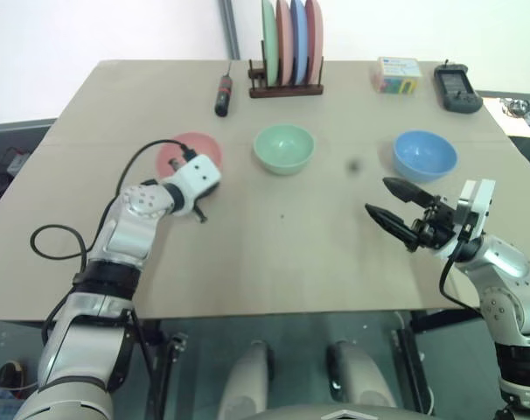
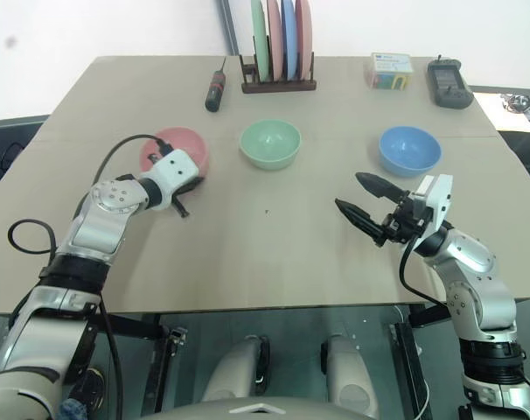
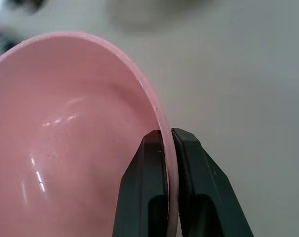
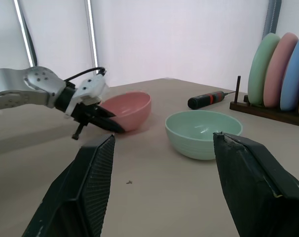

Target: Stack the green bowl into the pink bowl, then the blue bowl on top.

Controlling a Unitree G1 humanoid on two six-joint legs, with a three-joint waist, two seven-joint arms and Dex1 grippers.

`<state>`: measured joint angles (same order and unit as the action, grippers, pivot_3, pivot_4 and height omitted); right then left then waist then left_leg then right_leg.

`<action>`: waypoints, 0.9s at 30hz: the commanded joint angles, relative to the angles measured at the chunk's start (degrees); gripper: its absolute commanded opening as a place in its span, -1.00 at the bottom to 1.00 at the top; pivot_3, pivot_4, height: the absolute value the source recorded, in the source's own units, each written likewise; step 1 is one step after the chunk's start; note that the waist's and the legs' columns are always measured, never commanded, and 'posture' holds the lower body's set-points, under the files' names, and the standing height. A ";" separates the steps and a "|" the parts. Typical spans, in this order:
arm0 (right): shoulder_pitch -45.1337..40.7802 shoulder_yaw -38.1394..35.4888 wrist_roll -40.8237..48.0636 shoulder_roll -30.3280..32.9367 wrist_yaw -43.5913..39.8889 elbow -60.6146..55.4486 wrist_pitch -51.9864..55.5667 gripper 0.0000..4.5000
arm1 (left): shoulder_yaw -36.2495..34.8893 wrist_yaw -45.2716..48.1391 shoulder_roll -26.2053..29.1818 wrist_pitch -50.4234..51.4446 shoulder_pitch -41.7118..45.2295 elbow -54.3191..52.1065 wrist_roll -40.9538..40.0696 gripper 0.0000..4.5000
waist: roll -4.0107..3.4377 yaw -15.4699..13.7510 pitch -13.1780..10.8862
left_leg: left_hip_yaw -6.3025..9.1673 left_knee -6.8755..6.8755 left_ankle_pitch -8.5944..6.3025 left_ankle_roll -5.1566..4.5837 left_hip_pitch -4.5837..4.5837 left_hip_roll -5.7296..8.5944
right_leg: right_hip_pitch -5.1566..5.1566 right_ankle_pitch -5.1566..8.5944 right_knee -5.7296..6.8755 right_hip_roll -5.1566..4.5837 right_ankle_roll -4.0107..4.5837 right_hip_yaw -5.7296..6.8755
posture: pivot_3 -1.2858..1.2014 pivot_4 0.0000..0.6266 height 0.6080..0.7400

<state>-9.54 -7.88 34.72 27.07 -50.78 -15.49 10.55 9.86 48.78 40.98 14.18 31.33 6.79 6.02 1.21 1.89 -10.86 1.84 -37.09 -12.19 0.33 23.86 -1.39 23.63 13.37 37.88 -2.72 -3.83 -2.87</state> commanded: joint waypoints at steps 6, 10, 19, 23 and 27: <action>-0.76 -0.33 -0.10 0.34 -0.29 -1.35 -0.95 0.47 | 8.92 12.26 2.09 -1.15 -0.50 -17.11 0.17 -0.95 | -0.01 0.08 0.00 | -0.01 -0.02 0.00 0.00 -0.05 -0.01 | 0.00 0.01 0.03 0.02 0.00 -0.02 | 0.03 -0.52 1.00; -0.66 0.50 -0.74 -0.53 0.53 -1.84 -1.13 0.47 | 14.19 12.33 0.17 -7.91 2.98 -13.34 5.06 -0.95 | -0.01 0.02 0.00 | -0.02 -0.03 0.00 -0.01 -0.05 -0.01 | -0.01 0.02 0.03 0.03 -0.01 -0.03 | 0.03 -0.52 1.00; -0.49 0.77 -1.12 -0.57 1.16 -2.44 -0.82 0.47 | 13.00 14.16 -2.20 -9.10 4.46 -11.13 3.11 -0.33 | -0.01 0.12 0.00 | -0.01 -0.05 0.00 -0.01 -0.03 0.00 | 0.00 0.04 0.03 0.04 -0.06 -0.03 | 0.03 -0.52 1.00; -0.81 1.02 -1.05 -0.56 1.22 -2.39 -0.45 0.47 | 10.60 14.48 -2.88 -7.35 3.73 -13.21 -0.44 0.46 | -0.01 0.10 0.00 | -0.01 -0.07 0.00 -0.01 -0.03 0.00 | -0.01 0.08 0.03 0.04 -0.12 -0.04 | 0.03 -0.52 1.00; -1.36 1.21 -0.79 -0.33 1.03 -2.34 0.21 0.47 | 6.69 14.27 -3.06 -3.52 1.88 -17.00 -4.97 0.97 | -0.01 0.18 0.00 | 0.00 -0.07 0.00 -0.01 -0.03 0.00 | -0.01 0.07 0.03 0.04 -0.10 -0.03 | 0.03 -0.52 1.00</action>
<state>-10.01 -6.45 33.18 26.32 -49.60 -15.58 10.97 19.61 63.32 37.88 9.08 33.75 -6.68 3.89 1.20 2.07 -10.86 1.84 -37.16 -12.18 0.32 23.83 -1.40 23.62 13.44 37.91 -2.68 -3.93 -2.91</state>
